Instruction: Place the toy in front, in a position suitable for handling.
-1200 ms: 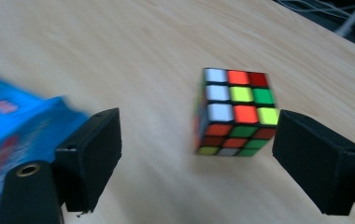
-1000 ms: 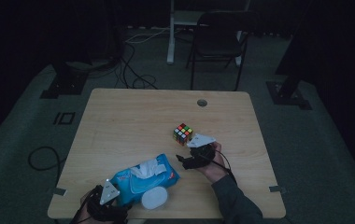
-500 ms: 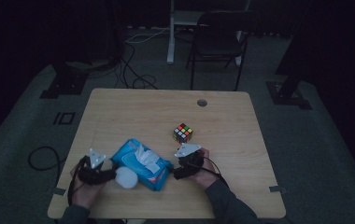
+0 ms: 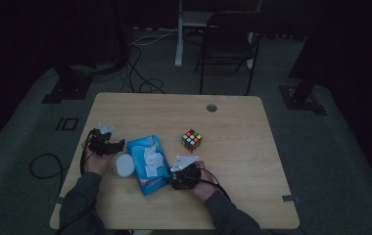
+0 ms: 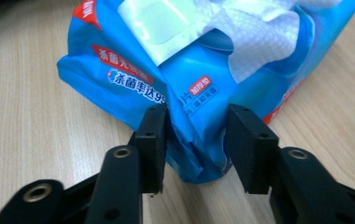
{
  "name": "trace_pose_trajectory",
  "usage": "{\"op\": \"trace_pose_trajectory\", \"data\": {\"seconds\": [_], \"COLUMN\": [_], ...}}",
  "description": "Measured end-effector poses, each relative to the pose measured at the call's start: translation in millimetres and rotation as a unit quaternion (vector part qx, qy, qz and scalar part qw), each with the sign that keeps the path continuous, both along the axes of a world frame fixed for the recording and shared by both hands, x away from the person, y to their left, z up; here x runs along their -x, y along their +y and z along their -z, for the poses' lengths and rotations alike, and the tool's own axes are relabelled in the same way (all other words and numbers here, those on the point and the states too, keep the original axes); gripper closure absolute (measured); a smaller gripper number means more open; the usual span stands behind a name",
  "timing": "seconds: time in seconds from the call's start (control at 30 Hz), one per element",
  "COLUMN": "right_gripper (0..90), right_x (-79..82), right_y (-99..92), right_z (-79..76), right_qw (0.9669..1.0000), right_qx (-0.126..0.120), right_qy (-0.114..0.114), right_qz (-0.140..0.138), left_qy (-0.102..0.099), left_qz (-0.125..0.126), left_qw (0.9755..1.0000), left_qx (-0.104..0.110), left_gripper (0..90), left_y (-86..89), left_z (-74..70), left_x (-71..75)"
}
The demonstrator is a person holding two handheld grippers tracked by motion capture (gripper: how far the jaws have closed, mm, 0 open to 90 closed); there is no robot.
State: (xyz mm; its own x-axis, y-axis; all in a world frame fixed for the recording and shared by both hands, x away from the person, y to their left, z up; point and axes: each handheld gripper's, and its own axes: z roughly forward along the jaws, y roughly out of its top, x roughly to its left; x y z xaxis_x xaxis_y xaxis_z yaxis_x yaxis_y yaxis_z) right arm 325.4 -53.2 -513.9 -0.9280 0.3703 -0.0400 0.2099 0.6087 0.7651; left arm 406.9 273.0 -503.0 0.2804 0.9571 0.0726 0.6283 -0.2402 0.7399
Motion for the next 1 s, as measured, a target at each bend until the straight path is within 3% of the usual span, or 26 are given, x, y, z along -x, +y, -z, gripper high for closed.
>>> {"op": "trace_pose_trajectory", "data": {"seconds": [0.07, 0.1, 0.13, 0.17, 0.3, 0.4, 0.43, 0.47, 0.57, 0.6, 0.63, 0.67, 0.73, 0.83, 0.93, 1.0], "right_gripper": [59.8, 65.9, 65.9, 65.9, 65.5, 58.2, 58.2, 50.0, 45.8, 43.5, 43.5, 42.4, 41.4, 40.9, 40.9, 40.9], "right_x": [1.4, 3.3, 3.6, 3.6, -1.9, -10.2, -10.2, -11.2, -7.4, -4.6, -4.6, -4.8, -8.2, -14.3, -19.5, -23.2], "right_y": [1.9, 5.5, 7.9, 7.9, 30.3, 47.9, 47.9, 57.1, 58.1, 49.8, 49.8, 37.5, 24.1, 6.0, -10.5, -20.5], "right_z": [-0.6, -1.1, -0.9, -0.9, -0.9, -1.3, -1.3, -3.6, -8.1, -14.0, -14.0, -19.2, -23.3, -27.6, -30.1, -30.9], "right_qw": [1.0000, 0.9999, 0.9999, 0.9999, 0.9999, 0.9998, 0.9998, 0.9997, 0.9994, 0.9992, 0.9992, 0.9993, 0.9992, 0.9987, 0.9975, 0.9966], "right_qx": [0.001, -0.008, -0.009, -0.009, -0.014, -0.016, -0.016, -0.010, -0.016, -0.030, -0.030, -0.036, -0.037, -0.035, -0.039, -0.040], "right_qy": [-0.004, -0.001, -0.004, -0.004, -0.008, 0.008, 0.008, 0.011, 0.002, 0.000, 0.000, -0.006, -0.009, -0.012, -0.014, -0.015], "right_qz": [0.000, -0.008, -0.009, -0.009, 0.005, -0.003, -0.003, -0.021, -0.029, -0.027, -0.027, -0.011, 0.010, 0.034, 0.057, 0.070], "left_qy": [0.000, -0.026, -0.032, -0.032, -0.046, -0.049, -0.049, -0.053, -0.055, -0.059, -0.059, -0.057, -0.056, -0.053, -0.035, -0.013], "left_qz": [0.000, -0.010, -0.008, -0.008, 0.014, 0.028, 0.028, 0.038, 0.047, 0.052, 0.052, 0.062, 0.066, 0.094, 0.113, 0.120], "left_qw": [1.0000, 0.9993, 0.9991, 0.9991, 0.9986, 0.9982, 0.9982, 0.9976, 0.9970, 0.9960, 0.9960, 0.9953, 0.9951, 0.9932, 0.9916, 0.9919], "left_qx": [0.000, 0.025, 0.026, 0.026, 0.022, 0.022, 0.022, 0.025, 0.030, 0.042, 0.042, 0.047, 0.047, 0.046, 0.052, 0.040], "left_gripper": [26.9, 27.0, 27.0, 27.0, 26.9, 27.0, 27.0, 27.2, 29.5, 30.9, 32.4, 33.6, 36.9, 46.5, 55.8, 59.3], "left_y": [0.0, 10.3, 11.4, 11.4, 8.2, 0.2, 0.2, -7.1, -14.4, -21.4, -21.4, -29.8, -34.9, -50.5, -57.6, -60.8], "left_z": [0.0, -15.7, -19.7, -19.7, -31.7, -33.8, -33.8, -33.0, -30.7, -27.5, -27.5, -22.8, -19.7, -11.8, -7.2, -0.5], "left_x": [0.0, 26.3, 35.3, 35.3, 72.2, 87.6, 87.6, 97.7, 108.1, 119.7, 119.7, 131.0, 136.2, 153.9, 160.8, 159.2]}}
